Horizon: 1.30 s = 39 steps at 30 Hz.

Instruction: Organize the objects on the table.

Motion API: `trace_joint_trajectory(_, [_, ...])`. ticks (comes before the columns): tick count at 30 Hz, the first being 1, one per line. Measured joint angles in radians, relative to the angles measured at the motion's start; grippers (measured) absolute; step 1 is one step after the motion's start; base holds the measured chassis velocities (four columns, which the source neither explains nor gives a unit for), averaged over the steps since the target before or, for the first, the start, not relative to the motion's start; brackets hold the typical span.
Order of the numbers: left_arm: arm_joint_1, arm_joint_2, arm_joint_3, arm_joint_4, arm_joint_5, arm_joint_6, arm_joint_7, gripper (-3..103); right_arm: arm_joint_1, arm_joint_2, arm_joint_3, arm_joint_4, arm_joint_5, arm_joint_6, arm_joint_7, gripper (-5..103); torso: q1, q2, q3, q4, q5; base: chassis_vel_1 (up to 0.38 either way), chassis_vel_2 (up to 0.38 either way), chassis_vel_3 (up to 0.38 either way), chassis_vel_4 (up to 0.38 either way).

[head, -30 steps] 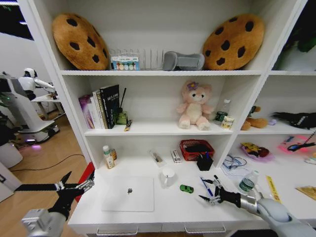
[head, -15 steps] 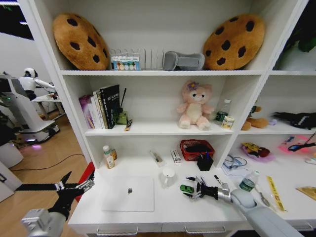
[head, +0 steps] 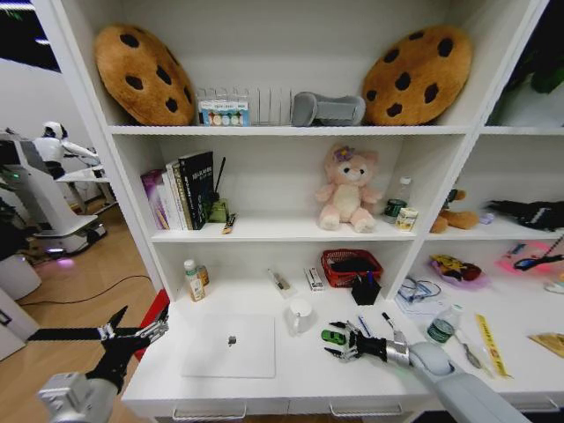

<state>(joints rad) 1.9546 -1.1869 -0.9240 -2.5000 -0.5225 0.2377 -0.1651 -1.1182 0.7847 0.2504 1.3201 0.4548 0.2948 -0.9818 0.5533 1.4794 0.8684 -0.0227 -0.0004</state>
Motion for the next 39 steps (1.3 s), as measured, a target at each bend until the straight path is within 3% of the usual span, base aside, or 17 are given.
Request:
trace_joint_trajectory(3, [0.000, 0.000, 0.000, 0.000, 0.000, 0.000, 0.000, 100, -0.022, 0.001, 0.027, 0.000, 0.000, 0.002, -0.002, 65, 0.000, 0.000, 0.000, 0.0000, 0.0002, 0.000, 0.000, 0.000, 0.000])
trace_joint_trajectory(6, [0.000, 0.000, 0.000, 0.000, 0.000, 0.000, 0.000, 100, -0.026, 0.001, 0.033, 0.000, 0.000, 0.002, -0.003, 60, 0.000, 0.000, 0.000, 0.0000, 0.0002, 0.000, 0.000, 0.000, 0.000])
trace_joint_trajectory(11, [0.000, 0.000, 0.000, 0.000, 0.000, 0.000, 0.000, 100, -0.040, -0.006, 0.051, 0.004, 0.003, 0.003, -0.006, 38, 0.000, 0.000, 0.000, 0.0001, 0.0005, 0.000, 0.000, 0.000, 0.000])
trace_joint_trajectory(17, [0.000, 0.000, 0.000, 0.000, 0.000, 0.000, 0.000, 100, -0.058, -0.009, 0.079, 0.021, 0.018, -0.001, 0.002, 36, 0.000, 0.000, 0.000, -0.0002, 0.0008, 0.000, 0.000, 0.000, 0.000])
trace_joint_trajectory(21, [0.000, 0.000, 0.000, 0.000, 0.000, 0.000, 0.000, 100, -0.137, -0.037, 0.189, 0.102, 0.076, -0.016, 0.014, 36, 0.000, -0.001, 0.000, 0.0000, 0.0008, 0.000, 0.000, 0.000, 0.000])
trace_joint_trajectory(23, [0.000, 0.000, 0.000, 0.000, 0.000, 0.000, 0.000, 100, -0.180, -0.062, 0.233, 0.145, 0.112, -0.016, 0.019, 36, 0.000, 0.000, 0.000, -0.0003, 0.0004, 0.000, 0.000, 0.000, 0.000])
trace_joint_trajectory(26, [0.000, 0.000, 0.000, 0.000, 0.000, 0.000, 0.000, 100, -0.290, -0.148, 0.373, 0.312, 0.250, -0.021, 0.040, 36, 0.000, 0.000, 0.000, -0.0003, 0.0002, 0.000, 0.000, 0.000, 0.000])
trace_joint_trajectory(28, [0.000, 0.000, 0.000, 0.000, 0.000, 0.000, 0.000, 100, -0.290, -0.148, 0.373, 0.312, 0.250, -0.021, 0.040, 36, 0.000, 0.000, 0.000, -0.0003, 0.0002, 0.000, 0.000, 0.000, 0.000])
trace_joint_trajectory(31, [0.000, 0.000, 0.000, 0.000, 0.000, 0.000, 0.000, 100, -0.341, -0.266, 0.527, 0.487, 0.425, -0.052, 0.099, 36, 0.000, 0.000, 0.000, -0.0002, 0.0000, 0.000, 0.000, 0.000, 0.000])
trace_joint_trajectory(32, [0.000, 0.000, 0.000, 0.000, 0.000, 0.000, 0.000, 100, -0.341, -0.266, 0.527, 0.487, 0.425, -0.052, 0.099, 36, 0.000, 0.000, 0.000, -0.0002, 0.0000, 0.000, 0.000, 0.000, 0.000])
trace_joint_trajectory(35, [0.000, 0.000, 0.000, 0.000, 0.000, 0.000, 0.000, 100, -0.200, -0.361, 0.524, 0.563, 0.542, -0.145, 0.228, 36, 0.000, 0.000, 0.000, 0.0000, 0.0004, 0.000, 0.000, 0.000, 0.000])
trace_joint_trajectory(36, [0.000, 0.000, 0.000, 0.000, 0.000, 0.000, 0.000, 100, -0.200, -0.361, 0.524, 0.563, 0.542, -0.145, 0.228, 36, 0.000, 0.000, 0.000, 0.0000, 0.0004, 0.000, 0.000, 0.000, 0.000])
trace_joint_trajectory(39, [0.000, 0.000, 0.000, 0.000, 0.000, 0.000, 0.000, 100, 0.001, -0.452, 0.452, 0.572, 0.642, -0.296, 0.276, 36, 0.000, 0.000, 0.000, 0.0004, 0.0001, 0.000, 0.000, 0.000, 0.000])
